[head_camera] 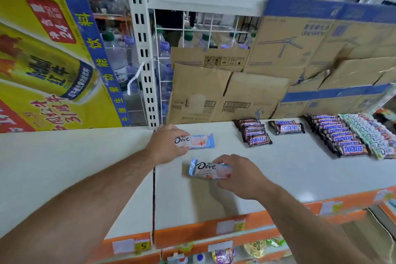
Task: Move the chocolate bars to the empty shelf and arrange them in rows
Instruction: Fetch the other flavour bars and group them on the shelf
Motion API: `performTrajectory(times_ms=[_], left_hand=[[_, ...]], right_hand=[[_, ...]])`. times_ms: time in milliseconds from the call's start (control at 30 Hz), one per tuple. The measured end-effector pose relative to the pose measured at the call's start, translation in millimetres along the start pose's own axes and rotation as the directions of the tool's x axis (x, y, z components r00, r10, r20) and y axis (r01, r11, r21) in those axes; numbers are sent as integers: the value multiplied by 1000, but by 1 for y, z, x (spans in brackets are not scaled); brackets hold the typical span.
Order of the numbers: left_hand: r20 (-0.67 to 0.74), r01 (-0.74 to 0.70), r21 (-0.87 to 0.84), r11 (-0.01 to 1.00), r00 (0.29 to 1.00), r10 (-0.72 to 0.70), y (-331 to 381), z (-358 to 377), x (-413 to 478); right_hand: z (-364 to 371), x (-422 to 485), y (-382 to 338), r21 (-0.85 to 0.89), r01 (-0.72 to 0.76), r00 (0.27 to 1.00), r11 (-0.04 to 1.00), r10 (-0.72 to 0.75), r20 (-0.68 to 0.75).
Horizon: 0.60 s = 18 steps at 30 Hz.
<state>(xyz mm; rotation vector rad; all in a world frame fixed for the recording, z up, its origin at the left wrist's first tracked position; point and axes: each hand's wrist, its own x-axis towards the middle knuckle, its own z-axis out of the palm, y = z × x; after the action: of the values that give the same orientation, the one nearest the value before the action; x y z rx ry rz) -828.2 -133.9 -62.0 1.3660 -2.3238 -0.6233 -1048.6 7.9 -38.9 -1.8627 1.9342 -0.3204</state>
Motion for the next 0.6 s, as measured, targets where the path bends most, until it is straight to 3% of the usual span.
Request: performTrajectory(times_ms=[100,300,600], left_hand=[[-11,-6,45,999,1000,6,-9,3,22],[-137,-28,-6,1000,990,27,-20,16,27],[-213,-33,-45,998,977,23,-27,21,29]], right_hand=[[1,14,3,-17,-27,1000,999,26,-11],[9,32,9,-8,-45,999,999,45,-23],[9,39,8,-32,-43,999,999,43,3]])
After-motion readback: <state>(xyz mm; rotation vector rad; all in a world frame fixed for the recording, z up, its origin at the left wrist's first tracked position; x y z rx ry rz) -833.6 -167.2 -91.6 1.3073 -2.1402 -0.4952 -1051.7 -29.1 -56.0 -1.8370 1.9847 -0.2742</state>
